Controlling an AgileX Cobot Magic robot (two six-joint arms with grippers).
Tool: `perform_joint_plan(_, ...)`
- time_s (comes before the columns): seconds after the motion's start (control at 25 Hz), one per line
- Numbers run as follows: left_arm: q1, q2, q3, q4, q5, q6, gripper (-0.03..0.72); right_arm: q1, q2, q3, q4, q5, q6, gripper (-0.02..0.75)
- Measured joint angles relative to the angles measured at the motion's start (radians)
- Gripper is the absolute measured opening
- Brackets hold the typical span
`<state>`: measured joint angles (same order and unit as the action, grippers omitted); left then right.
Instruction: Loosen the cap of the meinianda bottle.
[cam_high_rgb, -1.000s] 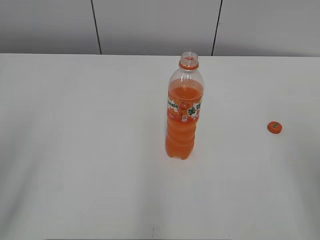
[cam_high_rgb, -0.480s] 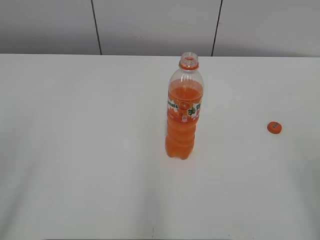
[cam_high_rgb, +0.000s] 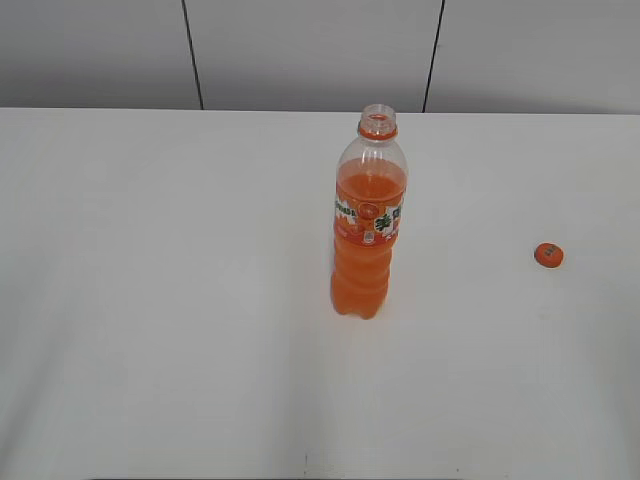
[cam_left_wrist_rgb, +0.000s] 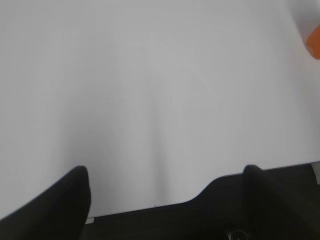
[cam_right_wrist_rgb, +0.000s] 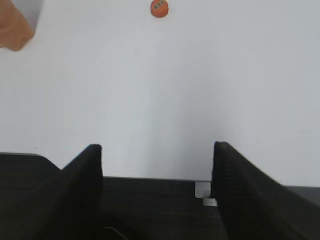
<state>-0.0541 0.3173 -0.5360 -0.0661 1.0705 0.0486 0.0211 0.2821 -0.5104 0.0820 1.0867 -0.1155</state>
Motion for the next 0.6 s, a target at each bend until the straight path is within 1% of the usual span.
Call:
perform_joint_plan(0.2, 0.000, -0.078, 0.000, 0.000, 0.000, 0.000, 0.562, 0.000, -0.062, 0.000, 0.000, 0.001, 0.003, 0.514)
perform_joint_plan(0.6, 0.000, -0.299, 0.000, -0.002, 0.000, 0.000, 0.562, 0.000, -0.065, 0.002, 0.008, 0.001, 0.003, 0.514)
